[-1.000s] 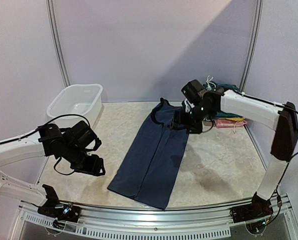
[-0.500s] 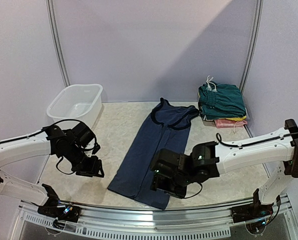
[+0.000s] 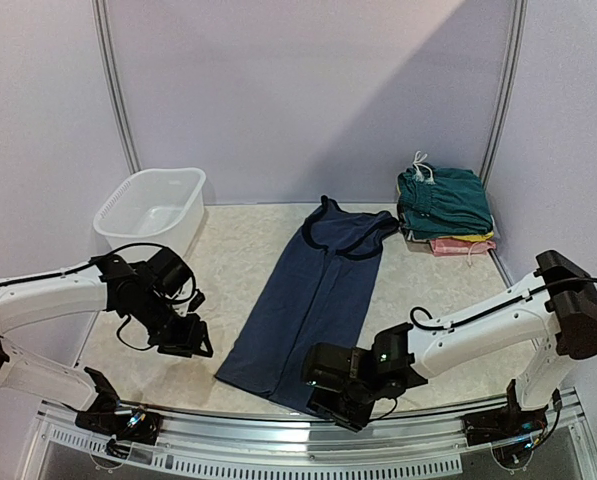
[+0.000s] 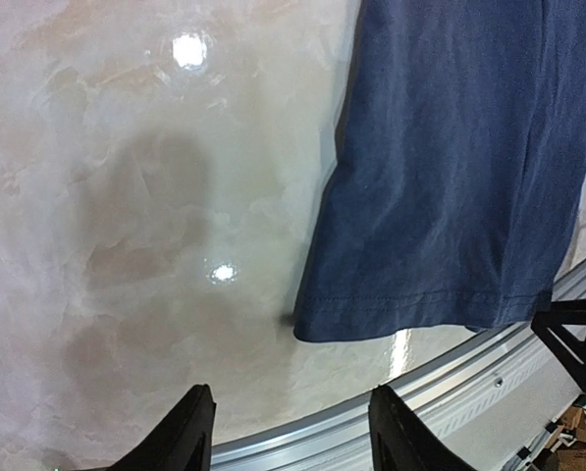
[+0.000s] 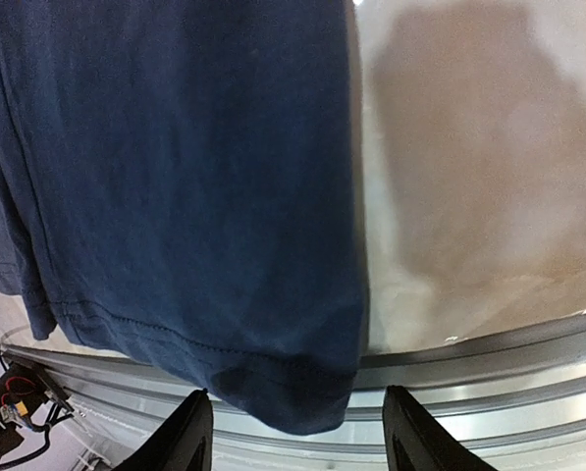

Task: Fold and stack the mixed laundry pile
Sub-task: Fold the rectangle-folded tank top at the center of the board.

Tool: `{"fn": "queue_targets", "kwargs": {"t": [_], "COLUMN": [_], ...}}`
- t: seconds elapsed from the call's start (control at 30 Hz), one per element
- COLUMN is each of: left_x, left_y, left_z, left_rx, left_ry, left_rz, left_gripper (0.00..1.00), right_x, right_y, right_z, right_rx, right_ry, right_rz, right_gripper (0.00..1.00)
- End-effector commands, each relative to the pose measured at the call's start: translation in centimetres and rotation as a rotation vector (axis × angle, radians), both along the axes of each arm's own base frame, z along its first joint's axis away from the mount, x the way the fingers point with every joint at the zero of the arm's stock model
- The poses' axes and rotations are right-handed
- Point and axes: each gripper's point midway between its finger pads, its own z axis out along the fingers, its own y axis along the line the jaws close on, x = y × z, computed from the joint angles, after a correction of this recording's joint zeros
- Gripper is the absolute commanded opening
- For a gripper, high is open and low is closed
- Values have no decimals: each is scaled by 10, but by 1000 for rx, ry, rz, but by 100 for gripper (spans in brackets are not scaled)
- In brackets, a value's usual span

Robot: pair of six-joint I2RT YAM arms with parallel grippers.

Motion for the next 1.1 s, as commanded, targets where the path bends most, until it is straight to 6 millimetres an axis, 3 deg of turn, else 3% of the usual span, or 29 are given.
{"fn": "queue_targets", "kwargs": {"t": [0.0,0.33,0.57,1.07], "left_x": [3,1,-3,-41], "left_y": [0,-7,-15,-45], "left_z": [-5,-10,-12,-30], "left_rx": [-9,-36,-71,-101], "left_ry": [0,23,44,120], "left_rz": [2,-17,-34,-203], "left_gripper": [54,52,51,52], "right_x": [-8,-8,-11,-28], "right_y": [11,0,-21,-48], "right_z": [-4,-19,-11,-15], "right_rx": [70,81,17,-60], "right_ry": [34,33,32,71], "right_rz": [-14,-41,-21,77], "right_gripper": [56,22,1,0]}}
